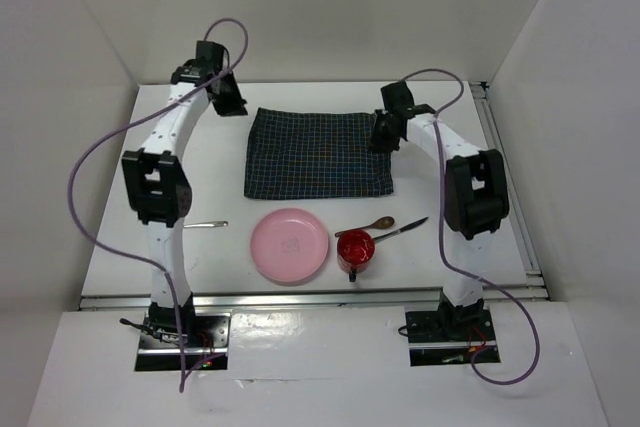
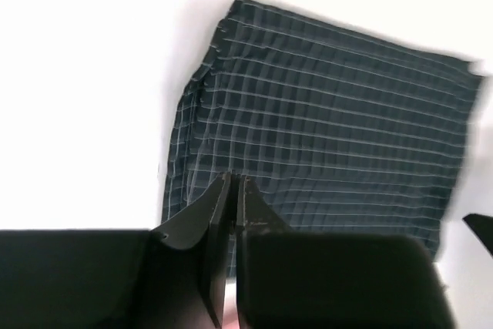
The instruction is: Set the dinner table for one person
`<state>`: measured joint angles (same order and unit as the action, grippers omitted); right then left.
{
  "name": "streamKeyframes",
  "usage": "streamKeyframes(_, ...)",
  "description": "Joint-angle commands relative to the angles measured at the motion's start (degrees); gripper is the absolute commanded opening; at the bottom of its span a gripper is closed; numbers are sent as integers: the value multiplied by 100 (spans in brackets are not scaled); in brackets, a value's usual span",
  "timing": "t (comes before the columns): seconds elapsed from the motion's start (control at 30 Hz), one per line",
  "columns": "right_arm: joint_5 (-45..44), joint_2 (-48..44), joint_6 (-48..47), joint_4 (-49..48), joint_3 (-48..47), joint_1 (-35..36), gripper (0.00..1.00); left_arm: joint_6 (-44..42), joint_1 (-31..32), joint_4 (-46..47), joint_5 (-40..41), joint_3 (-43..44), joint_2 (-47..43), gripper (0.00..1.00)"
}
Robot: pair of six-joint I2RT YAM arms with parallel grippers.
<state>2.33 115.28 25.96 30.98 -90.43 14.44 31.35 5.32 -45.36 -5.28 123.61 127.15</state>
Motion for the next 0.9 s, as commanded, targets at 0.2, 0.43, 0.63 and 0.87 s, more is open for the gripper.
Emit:
streamKeyframes(0.2,-557,-2764,-205,355,1112,270,73,-437,275,203,862,-2925,-3230,23)
streamKeyframes(0.43,-225,-4355,137,1023,2538,533,92,-376,829,660,1152,-4960,-4804,49)
streamKeyframes(0.63,260,-5244,954,1287,3497,1016,99,-516,1164,801,827,-5505,-5472,86)
streamKeyframes(0.87,-319,-5385,1579,1594,3787,1843,100,-464,1410,678,1020,-5506,-5412,88)
